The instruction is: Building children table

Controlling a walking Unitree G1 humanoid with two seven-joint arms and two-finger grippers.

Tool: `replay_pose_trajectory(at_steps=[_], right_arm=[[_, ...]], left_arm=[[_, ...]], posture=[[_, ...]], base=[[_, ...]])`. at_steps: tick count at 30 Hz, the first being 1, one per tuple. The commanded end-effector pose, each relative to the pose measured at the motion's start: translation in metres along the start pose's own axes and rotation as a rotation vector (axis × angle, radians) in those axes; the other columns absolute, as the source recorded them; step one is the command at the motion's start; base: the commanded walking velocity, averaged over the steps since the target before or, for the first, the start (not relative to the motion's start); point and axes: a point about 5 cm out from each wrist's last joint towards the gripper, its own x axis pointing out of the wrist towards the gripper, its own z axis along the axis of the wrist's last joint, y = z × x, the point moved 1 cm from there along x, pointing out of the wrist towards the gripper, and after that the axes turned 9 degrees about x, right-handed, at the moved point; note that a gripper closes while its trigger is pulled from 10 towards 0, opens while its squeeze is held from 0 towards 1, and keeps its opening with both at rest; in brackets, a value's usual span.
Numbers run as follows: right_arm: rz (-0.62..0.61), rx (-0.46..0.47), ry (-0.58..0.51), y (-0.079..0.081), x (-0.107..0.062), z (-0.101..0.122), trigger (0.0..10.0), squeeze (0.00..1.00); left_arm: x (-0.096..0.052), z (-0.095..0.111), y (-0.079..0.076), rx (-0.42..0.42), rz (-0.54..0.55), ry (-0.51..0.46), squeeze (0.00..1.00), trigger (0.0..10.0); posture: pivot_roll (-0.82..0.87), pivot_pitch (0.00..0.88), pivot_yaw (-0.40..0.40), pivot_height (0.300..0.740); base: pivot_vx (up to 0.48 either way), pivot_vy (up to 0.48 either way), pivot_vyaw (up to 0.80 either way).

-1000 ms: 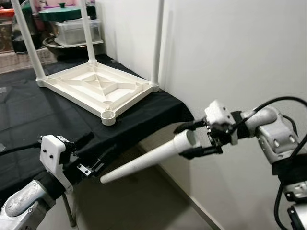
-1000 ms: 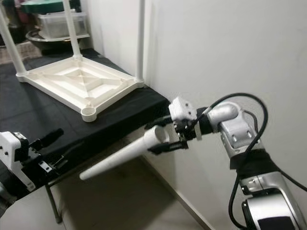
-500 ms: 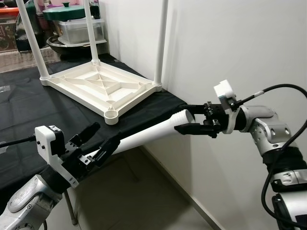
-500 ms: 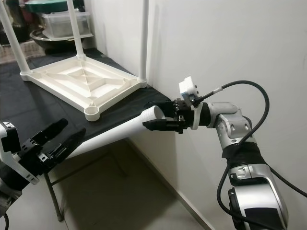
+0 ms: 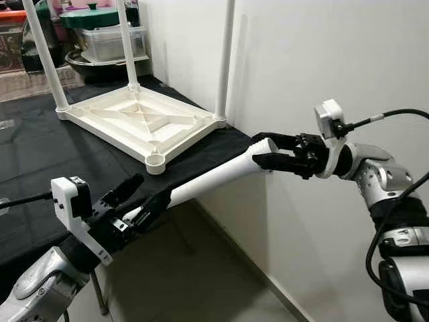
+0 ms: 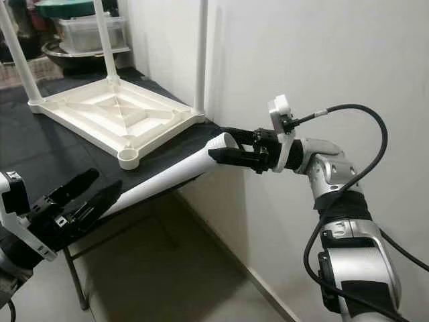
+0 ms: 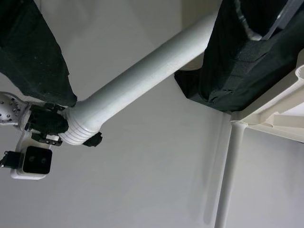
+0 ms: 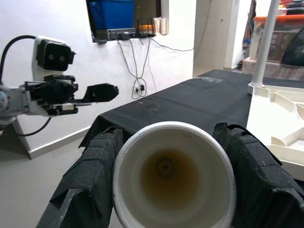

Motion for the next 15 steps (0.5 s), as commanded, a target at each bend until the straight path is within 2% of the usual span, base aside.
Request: replay_pose_trajectory(at_steps=[1,15], right_arm=[[0.033,0.008,0.022,0.001,0.002,-0.006,0.0,0.00],[0.007,0.020,-0.031,-0.004,-0.006,0.012,0.0,0.00]], left_arm=[[-0.002,-0.001,-0.003,-0.007,-0.012,0.022,0.00,10.0],[-0.001,-0.006,-0.007,-0.034,-0.024,0.039,0.00,10.0]], posture=[[0.00,0.000,-0.060,0.740],[-0.01,0.000,-0.051,0.740]], base=[[0.000,0.000,0.00],[0.000,0.000,0.00]])
